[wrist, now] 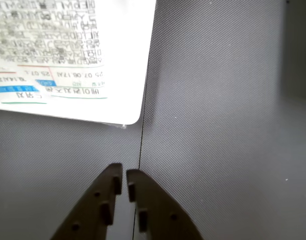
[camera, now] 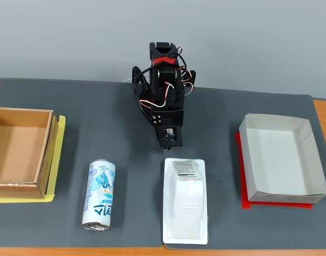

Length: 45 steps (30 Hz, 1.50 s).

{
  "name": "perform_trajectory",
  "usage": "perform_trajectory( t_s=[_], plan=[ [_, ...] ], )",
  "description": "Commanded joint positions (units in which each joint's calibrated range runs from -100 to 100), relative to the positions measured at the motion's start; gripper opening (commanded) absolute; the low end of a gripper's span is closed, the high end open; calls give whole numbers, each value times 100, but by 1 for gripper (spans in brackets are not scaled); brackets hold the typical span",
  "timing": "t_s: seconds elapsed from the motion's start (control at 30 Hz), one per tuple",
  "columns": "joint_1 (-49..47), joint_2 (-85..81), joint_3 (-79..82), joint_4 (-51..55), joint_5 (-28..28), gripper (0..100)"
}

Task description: Pick the can and put it in the brown box

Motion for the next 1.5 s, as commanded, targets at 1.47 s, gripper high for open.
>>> perform_trajectory(
  t_s=[1.47],
  plan=[
    [-17, -8, -316, -24, 19, 1]
  ],
)
